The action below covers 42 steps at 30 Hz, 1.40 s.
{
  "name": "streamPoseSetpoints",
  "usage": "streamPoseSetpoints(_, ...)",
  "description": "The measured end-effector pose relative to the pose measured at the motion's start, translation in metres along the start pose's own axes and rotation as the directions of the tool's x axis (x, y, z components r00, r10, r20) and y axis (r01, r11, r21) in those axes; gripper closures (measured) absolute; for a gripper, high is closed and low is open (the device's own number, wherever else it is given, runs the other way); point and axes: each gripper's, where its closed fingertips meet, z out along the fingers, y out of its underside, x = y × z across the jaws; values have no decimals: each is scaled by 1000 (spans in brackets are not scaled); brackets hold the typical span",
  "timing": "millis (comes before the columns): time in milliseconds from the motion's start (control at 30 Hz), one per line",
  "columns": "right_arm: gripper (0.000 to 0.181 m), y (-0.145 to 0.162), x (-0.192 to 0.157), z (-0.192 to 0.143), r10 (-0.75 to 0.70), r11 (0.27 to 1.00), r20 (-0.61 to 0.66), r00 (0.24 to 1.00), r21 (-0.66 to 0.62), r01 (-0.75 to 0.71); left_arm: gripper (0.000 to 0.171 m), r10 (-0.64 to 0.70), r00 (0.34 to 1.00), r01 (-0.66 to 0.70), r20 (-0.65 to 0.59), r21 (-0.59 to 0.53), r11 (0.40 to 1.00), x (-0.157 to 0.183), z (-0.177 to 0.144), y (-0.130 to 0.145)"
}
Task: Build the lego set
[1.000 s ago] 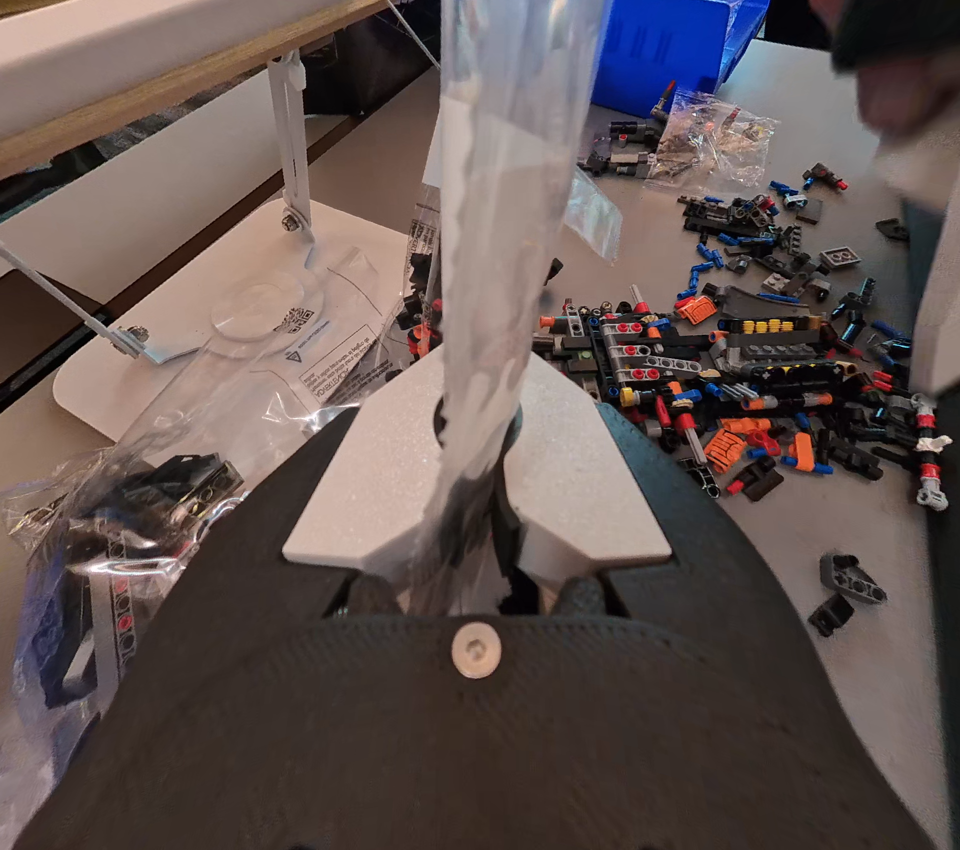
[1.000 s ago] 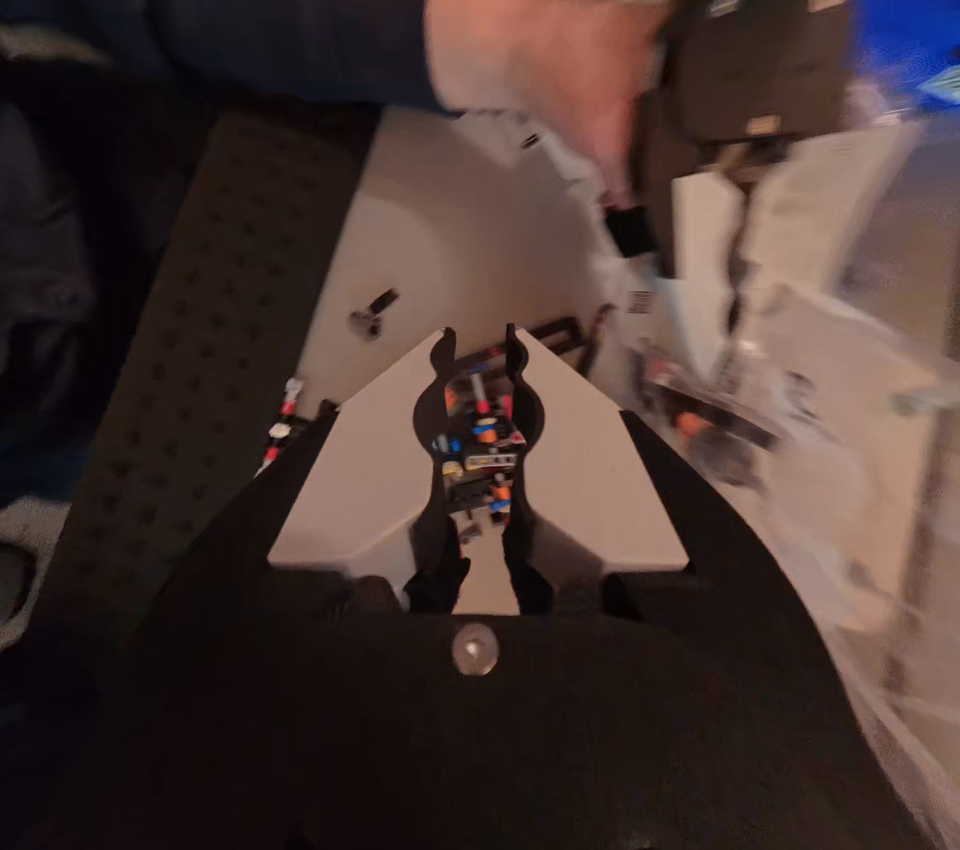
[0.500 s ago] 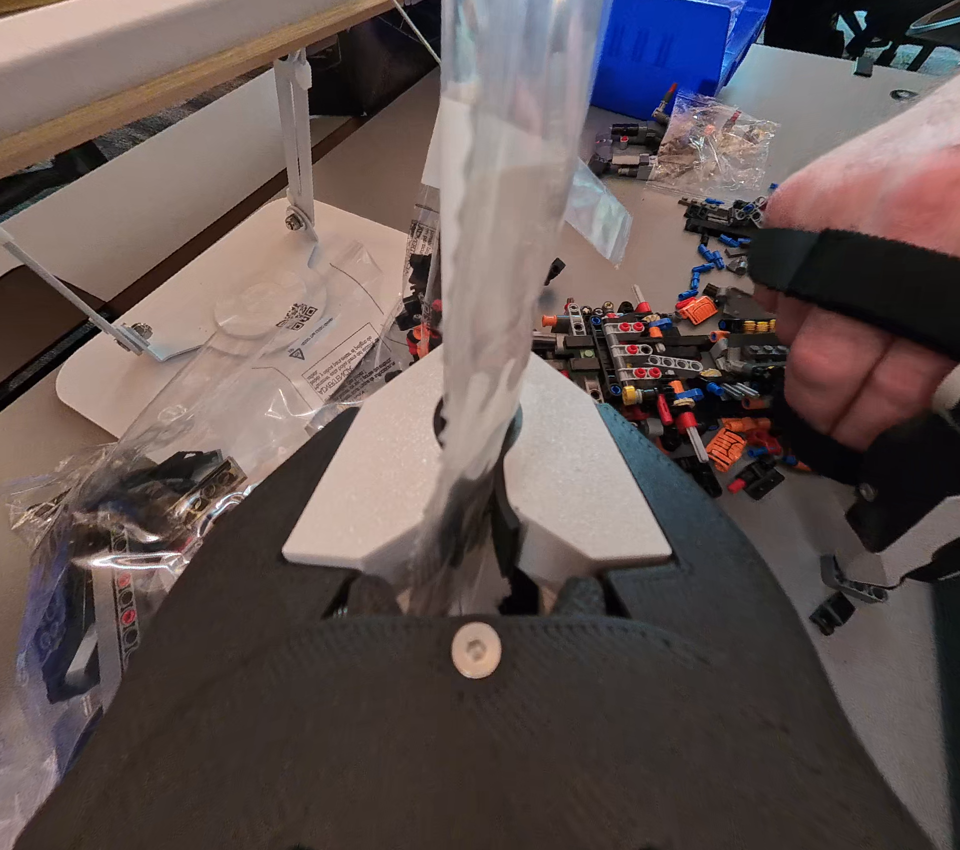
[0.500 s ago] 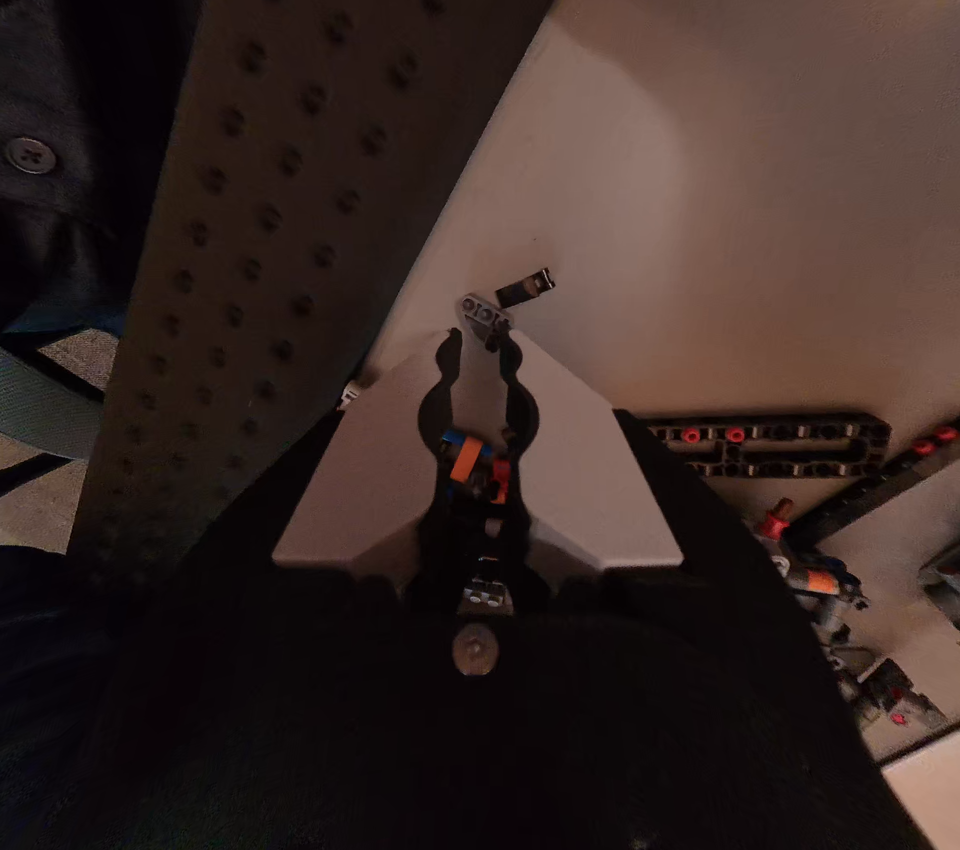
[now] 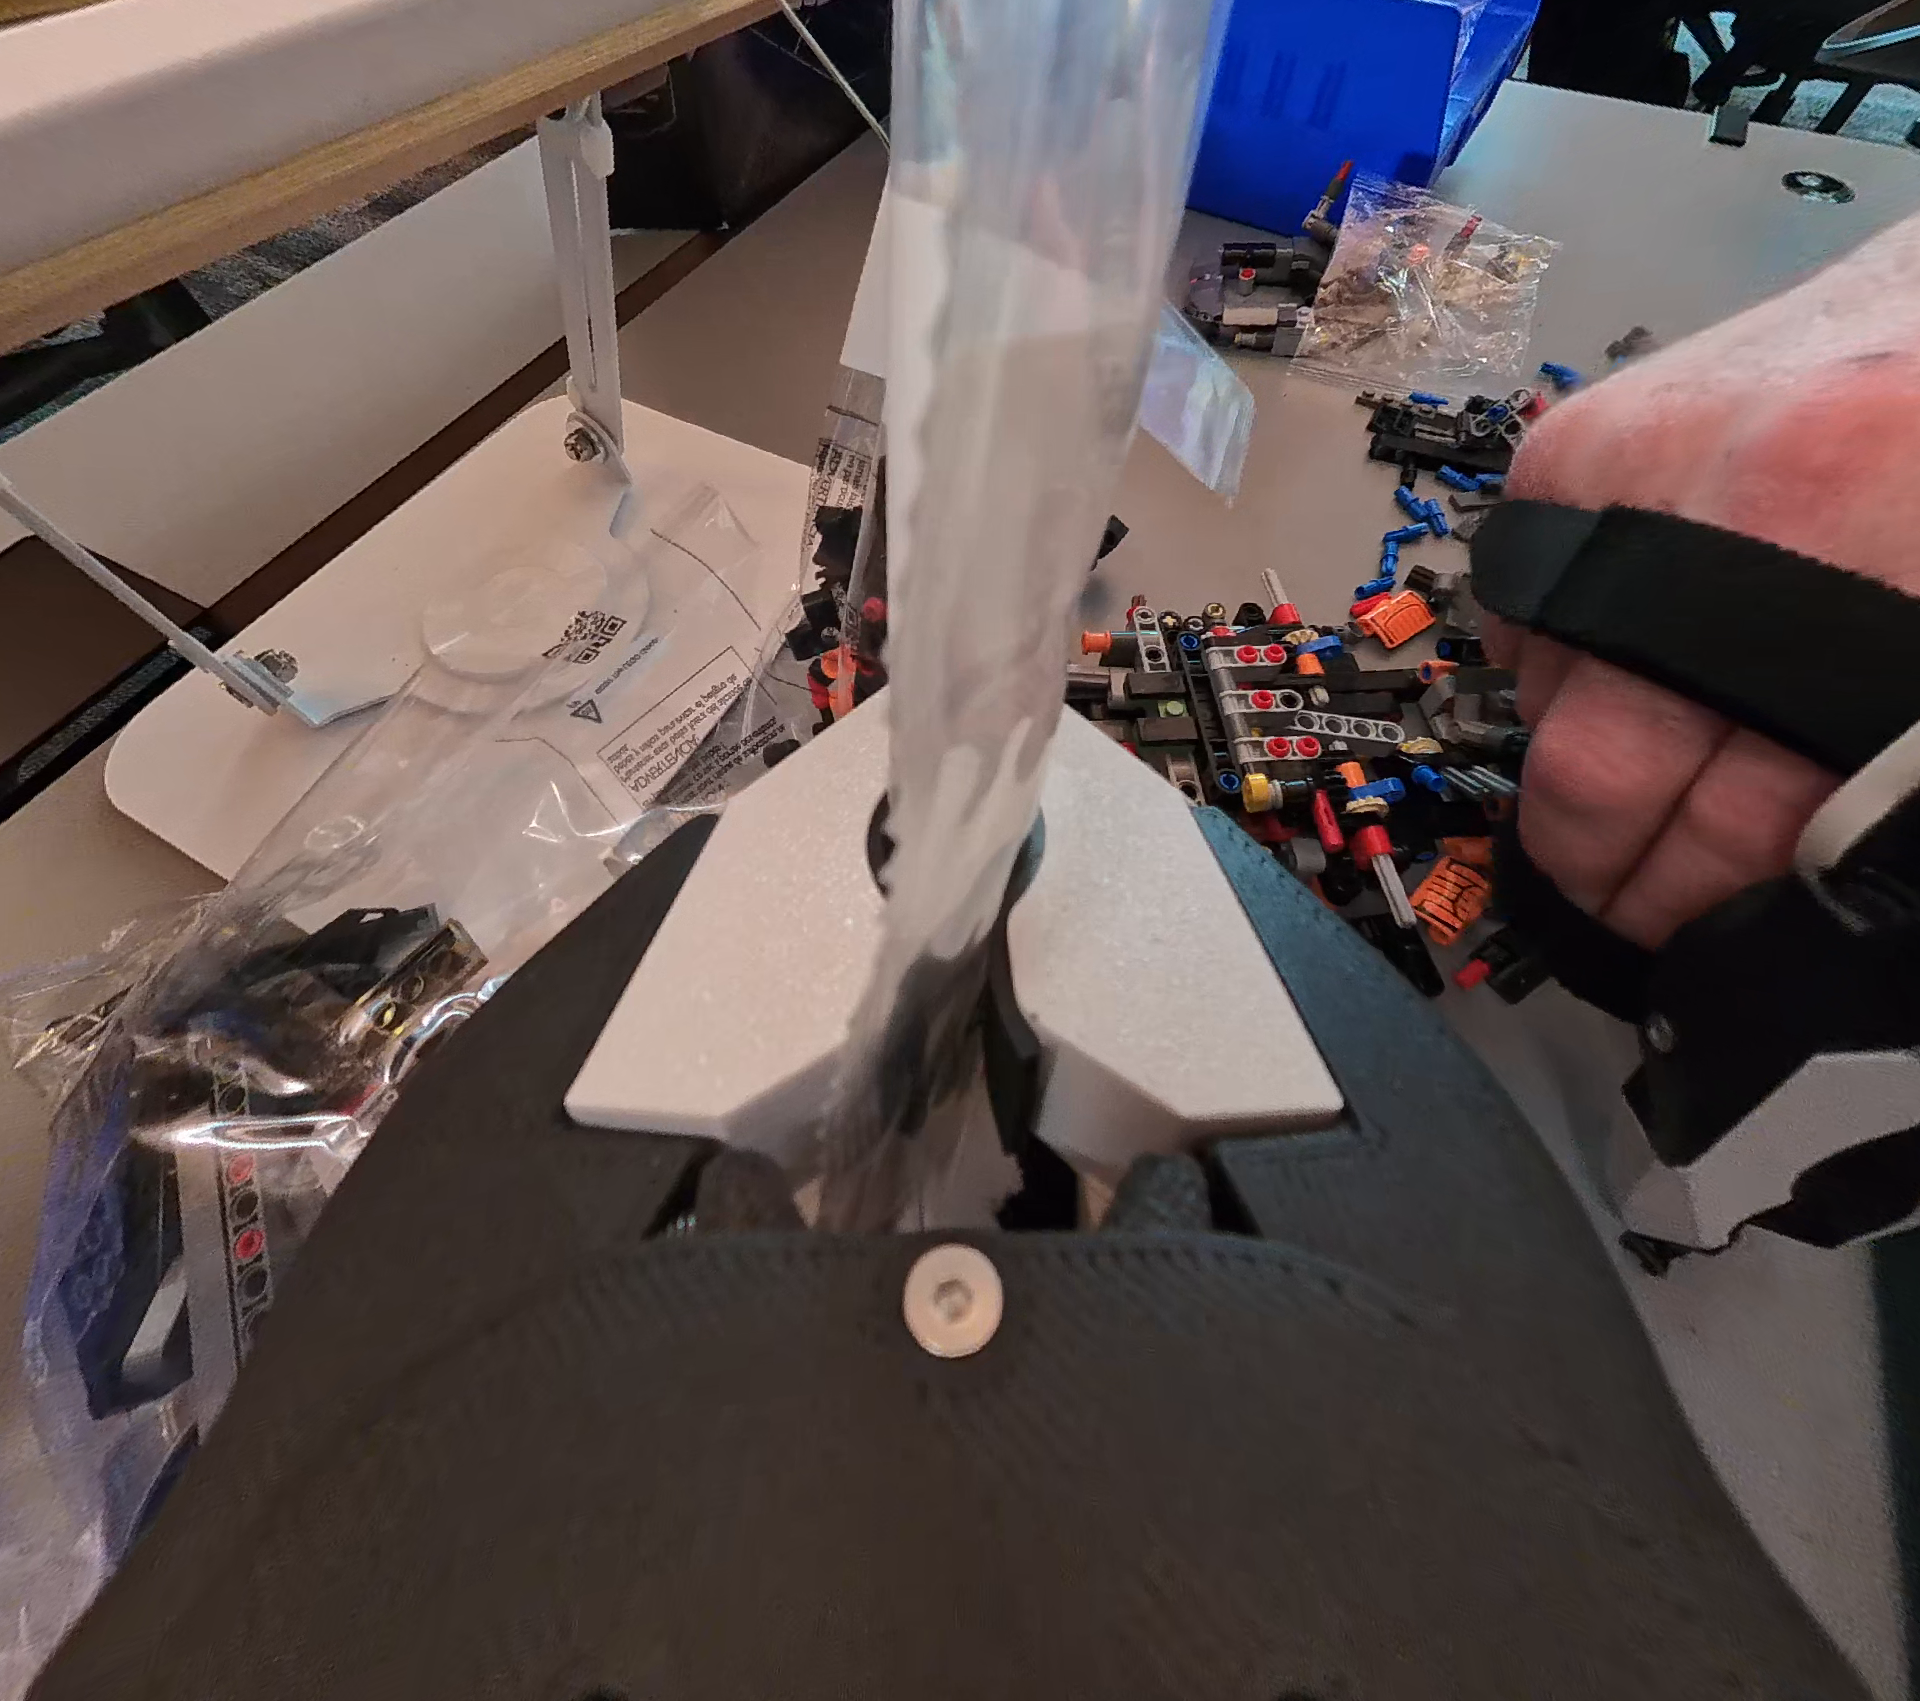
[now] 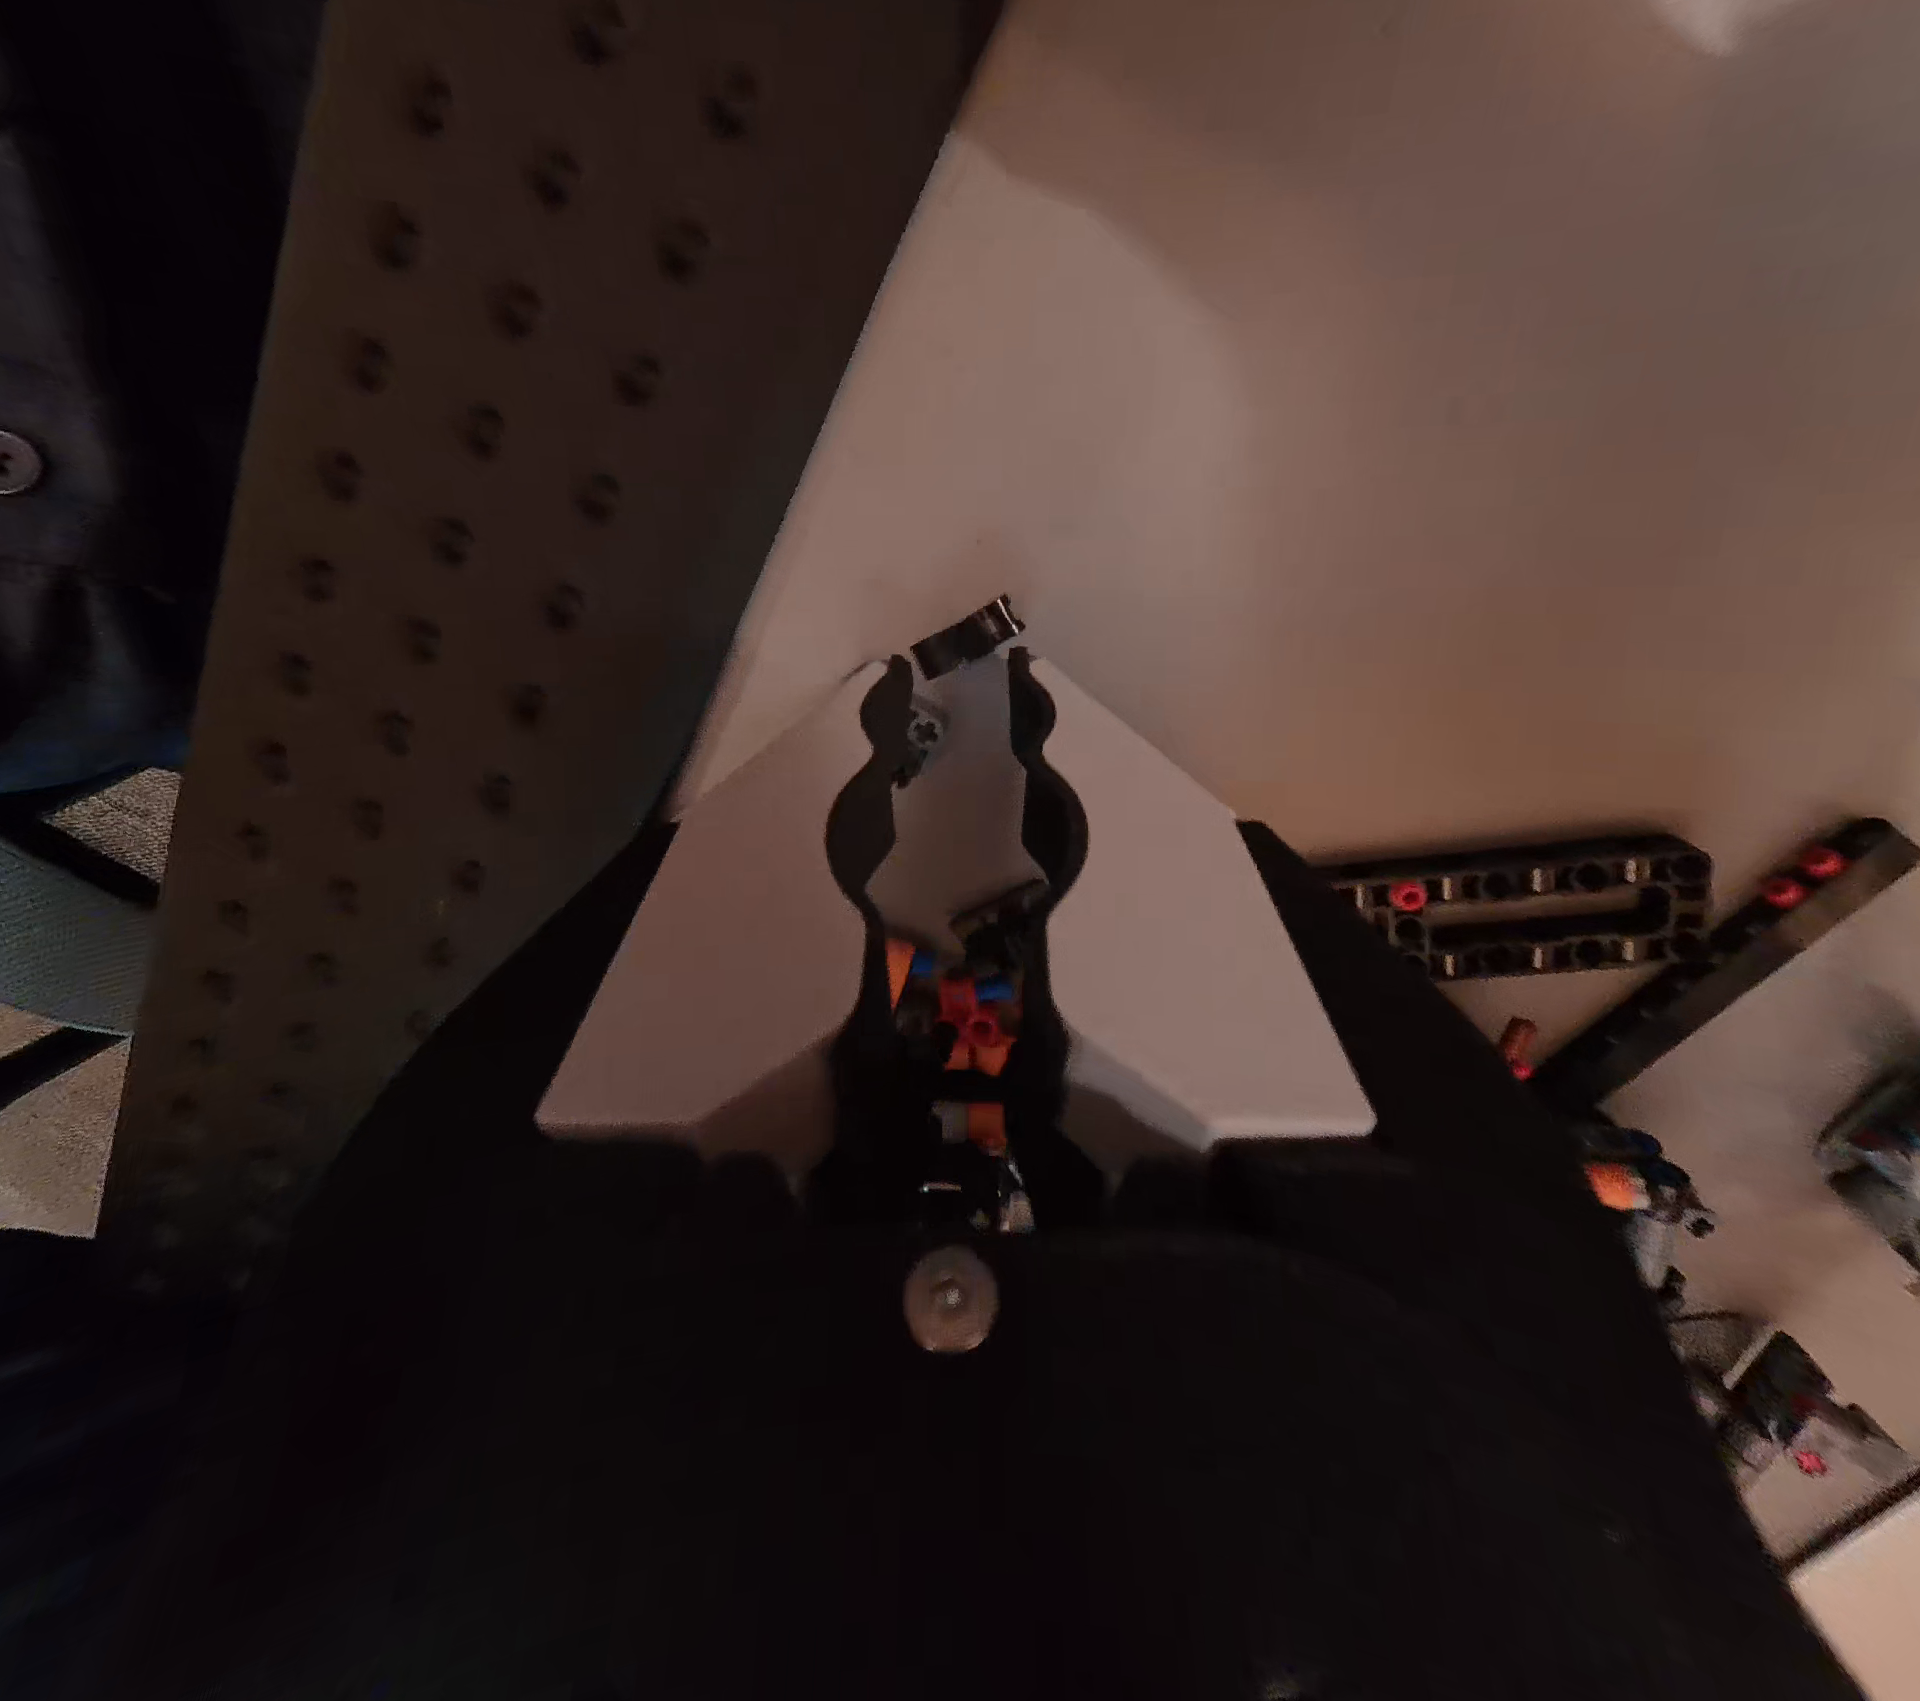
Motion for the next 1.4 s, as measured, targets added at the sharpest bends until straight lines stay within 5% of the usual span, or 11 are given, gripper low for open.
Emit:
streamPoseSetpoints(400, 181, -6, -4, 8, -19, 1000, 8, 1000, -10, 19, 171, 0, 1000, 0, -2, 0, 1000, 0, 1, 0)
streamPoseSetpoints(767, 162, -9, -12, 14, -36, 999, 28, 999, -27, 37, 171, -1, 1000, 1, -2, 0, 1000, 0, 1, 0)
streamPoseSetpoints(1133, 176, -9, -9, 13, -83, 996, -11, 996, -28, 83, 171, 2, 1000, -2, -2, -2, 1000, 0, 0, 0)
streamPoseSetpoints(1400, 176, -4, 17, -44, -11, 996, -152, 988, 87, 24, 171, 6, 1000, -6, -8, -7, 1000, 2, 1, 1)
